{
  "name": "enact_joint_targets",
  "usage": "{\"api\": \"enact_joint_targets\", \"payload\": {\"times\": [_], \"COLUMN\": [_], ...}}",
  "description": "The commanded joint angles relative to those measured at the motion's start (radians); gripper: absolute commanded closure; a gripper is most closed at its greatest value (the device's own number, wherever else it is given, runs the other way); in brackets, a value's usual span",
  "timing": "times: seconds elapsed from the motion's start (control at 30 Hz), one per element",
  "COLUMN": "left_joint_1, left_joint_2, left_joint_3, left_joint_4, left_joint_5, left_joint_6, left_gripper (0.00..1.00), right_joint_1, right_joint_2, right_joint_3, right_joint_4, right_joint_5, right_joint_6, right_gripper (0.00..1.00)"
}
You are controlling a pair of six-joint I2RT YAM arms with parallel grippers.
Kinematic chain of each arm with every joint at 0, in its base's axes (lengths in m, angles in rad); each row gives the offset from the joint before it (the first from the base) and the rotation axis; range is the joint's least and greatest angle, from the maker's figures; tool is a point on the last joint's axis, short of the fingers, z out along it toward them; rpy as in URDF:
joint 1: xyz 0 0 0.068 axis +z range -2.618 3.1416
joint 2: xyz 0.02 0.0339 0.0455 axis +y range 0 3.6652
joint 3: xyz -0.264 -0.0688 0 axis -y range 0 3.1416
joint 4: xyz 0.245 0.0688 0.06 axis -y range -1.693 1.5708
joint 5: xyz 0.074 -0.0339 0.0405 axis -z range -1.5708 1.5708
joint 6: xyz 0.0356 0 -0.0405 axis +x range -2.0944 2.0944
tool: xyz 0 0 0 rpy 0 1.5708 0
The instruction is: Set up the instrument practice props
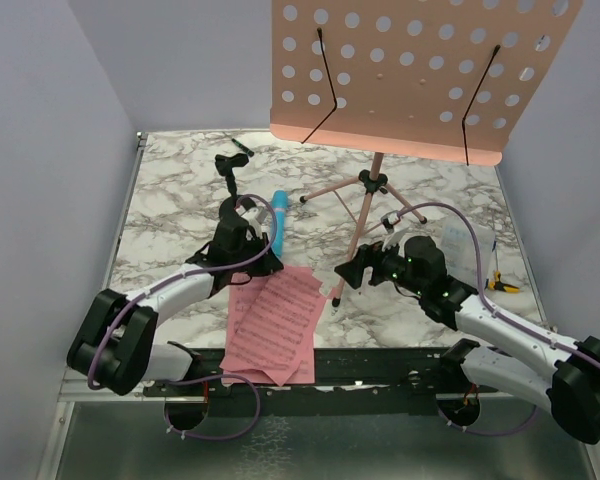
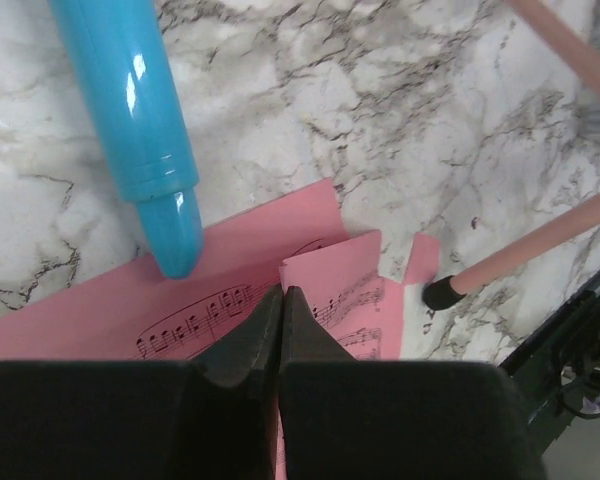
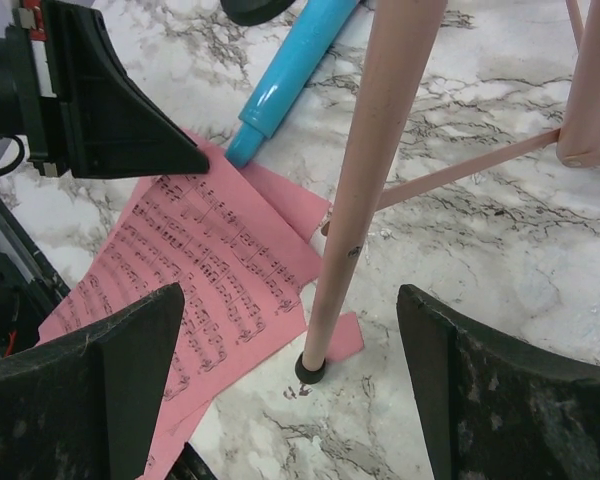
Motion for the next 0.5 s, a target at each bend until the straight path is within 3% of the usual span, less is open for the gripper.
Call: {"api": "enact_joint_targets", "payload": {"times": [0.0, 0.23, 0.47], "left_joint_1": [0.006, 0.006, 0.005], "left_joint_2": [-0.132, -0.369, -0.598], "left_joint_3": [0.029, 0.014, -0.024], "left_joint_4": [0.026, 0.042, 0.191], "left_joint_5": [-0.021, -0.118, -0.093], "left_joint_6": [-0.021, -0.044, -0.09], "left_gripper": [1.0, 1.0, 1.0], "right_joint_1": [0.007, 0.007, 0.009], "right_joint_2": [-0.041, -0.082, -0.067], "right_joint_3": [0.011, 0.004, -0.012], "right_joint_4": [-0.002, 0.046, 0.184], "right_joint_5": [-0.019, -0.09, -0.244], "right_joint_6": [0.003, 0.024, 0.065], "right_gripper": [0.09, 0.09, 0.1]}}
